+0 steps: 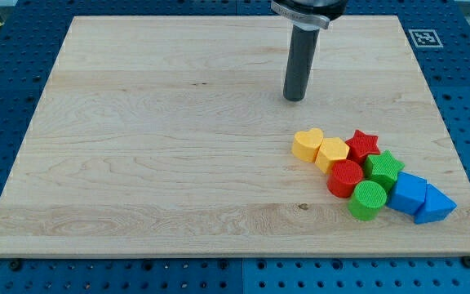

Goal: Separate the yellow blocks from the group of blocks

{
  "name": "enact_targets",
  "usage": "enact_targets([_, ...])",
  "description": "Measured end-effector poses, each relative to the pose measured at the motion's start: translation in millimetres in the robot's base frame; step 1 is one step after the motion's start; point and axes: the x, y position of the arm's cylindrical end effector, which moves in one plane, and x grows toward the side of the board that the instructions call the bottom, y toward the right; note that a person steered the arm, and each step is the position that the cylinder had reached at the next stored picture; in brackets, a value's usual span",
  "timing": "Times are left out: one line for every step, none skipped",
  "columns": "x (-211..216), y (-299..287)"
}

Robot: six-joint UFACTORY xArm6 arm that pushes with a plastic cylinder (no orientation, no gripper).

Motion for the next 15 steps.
enact_targets([0,0])
enact_targets([1,0])
enact_targets([2,0])
enact_targets([56,-52])
enact_targets([115,-92])
enact_targets([130,-93])
enact_targets([130,-94])
enact_targets([89,-104])
enact_targets([17,-89])
enact_targets([-23,-24])
enact_targets([-29,76])
enact_targets([-24,165])
enact_targets([-7,205])
enact_targets([-6,205])
enact_targets([-5,205])
